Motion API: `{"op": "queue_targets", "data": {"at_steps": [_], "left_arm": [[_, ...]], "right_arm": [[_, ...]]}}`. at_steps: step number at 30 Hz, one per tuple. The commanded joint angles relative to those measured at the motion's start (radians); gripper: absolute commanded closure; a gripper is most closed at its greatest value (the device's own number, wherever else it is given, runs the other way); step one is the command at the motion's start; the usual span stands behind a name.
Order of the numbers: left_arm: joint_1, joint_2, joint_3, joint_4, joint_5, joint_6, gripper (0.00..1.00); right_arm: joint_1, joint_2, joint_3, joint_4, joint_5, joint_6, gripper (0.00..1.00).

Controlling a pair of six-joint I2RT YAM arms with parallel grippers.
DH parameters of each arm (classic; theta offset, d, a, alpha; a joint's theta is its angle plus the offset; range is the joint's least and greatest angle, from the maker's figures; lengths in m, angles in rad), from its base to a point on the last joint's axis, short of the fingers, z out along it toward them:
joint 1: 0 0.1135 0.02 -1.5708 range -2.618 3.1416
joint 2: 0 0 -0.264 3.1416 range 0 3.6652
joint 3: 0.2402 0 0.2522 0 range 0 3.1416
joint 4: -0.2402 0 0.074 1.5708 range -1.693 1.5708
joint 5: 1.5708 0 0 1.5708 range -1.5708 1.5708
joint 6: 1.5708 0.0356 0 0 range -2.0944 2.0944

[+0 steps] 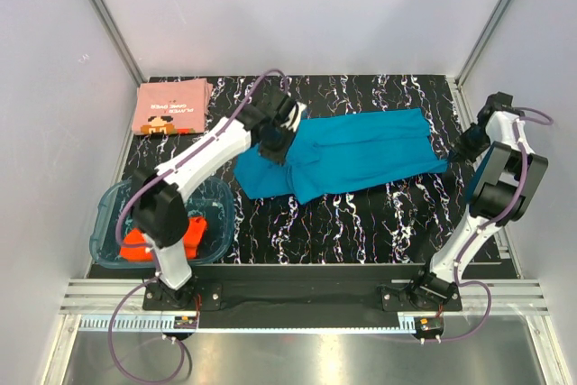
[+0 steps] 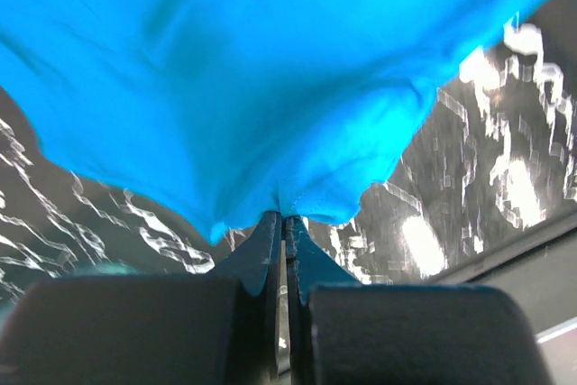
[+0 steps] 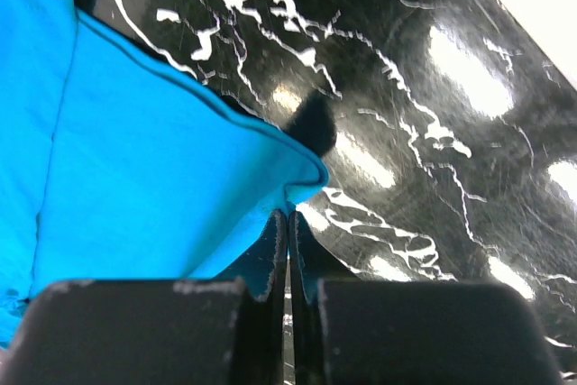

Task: Fold and stack the t-shirts
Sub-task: Fold the tshirt

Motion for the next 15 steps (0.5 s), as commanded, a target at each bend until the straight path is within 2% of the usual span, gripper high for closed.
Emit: {"op": "queue_targets", "data": {"at_steps": [1, 7, 8, 15], "left_arm": [[0.024, 0.074, 0.166, -0.022, -0.009, 0.018, 1.0], [0.072, 0.177, 0.341, -0.066, -0.04, 0.003, 1.0], [0.079, 0.203, 0.377, -0.086, -0.079, -0.008, 1.0], [0.158, 0.243, 0.443, -0.086, -0.1, -0.023, 1.0]], "right_arm": [[-0.001, 0.045, 0.07, -0.047, 0.017, 0.002, 1.0], [0.007, 0.124, 0.157, -0.06, -0.011, -0.01, 1.0], [0.008, 0.141, 0.171, -0.063, -0.018, -0.012, 1.0], [0.031, 0.206, 0.275, -0.063, -0.064, -0.006, 1.0]]}}
